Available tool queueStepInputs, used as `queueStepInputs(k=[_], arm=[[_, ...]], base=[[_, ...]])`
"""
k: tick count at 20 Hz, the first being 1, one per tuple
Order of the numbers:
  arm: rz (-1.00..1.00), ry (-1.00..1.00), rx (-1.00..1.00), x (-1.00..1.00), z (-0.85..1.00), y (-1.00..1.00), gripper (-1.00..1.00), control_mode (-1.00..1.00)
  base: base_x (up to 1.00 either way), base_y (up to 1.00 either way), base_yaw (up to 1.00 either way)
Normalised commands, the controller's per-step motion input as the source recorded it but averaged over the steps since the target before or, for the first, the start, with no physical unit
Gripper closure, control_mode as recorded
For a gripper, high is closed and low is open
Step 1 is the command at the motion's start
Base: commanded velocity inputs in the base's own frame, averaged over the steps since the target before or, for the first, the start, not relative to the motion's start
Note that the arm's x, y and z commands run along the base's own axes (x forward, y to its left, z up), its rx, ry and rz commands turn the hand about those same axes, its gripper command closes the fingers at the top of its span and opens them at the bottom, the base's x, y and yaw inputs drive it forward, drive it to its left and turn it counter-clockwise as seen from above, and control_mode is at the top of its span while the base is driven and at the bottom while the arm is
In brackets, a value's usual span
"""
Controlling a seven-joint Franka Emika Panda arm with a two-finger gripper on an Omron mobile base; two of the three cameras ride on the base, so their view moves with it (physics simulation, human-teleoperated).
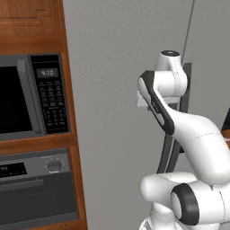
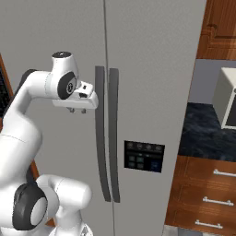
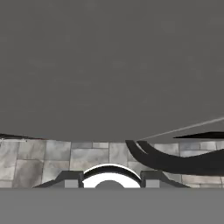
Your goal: Open the freezer door, pick up the ice cube tray from the freezer, and place it on the dining counter.
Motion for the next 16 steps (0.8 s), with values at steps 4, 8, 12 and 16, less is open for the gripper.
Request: queueStepInputs(k=[4,8,12,16], arm=[[0.0,-0.05,0.0,-0.48,-0.04,0.0,-1.0,-1.0],[0.0,-0.31,0.0,-0.69,-0.24,0.0,-1.0,-1.0],[0.0,-0.2,0.0,-0.22,-0.15,0.0,-1.0,-1.0],[0.0,-0.02,0.0,-0.13,-0.13,0.0,-1.0,-1.0]], base=[[0.0,0.0,0.0],[0.0,0.0,0.0],[0.0,0.0,0.0],[0.0,0.0,0.0]])
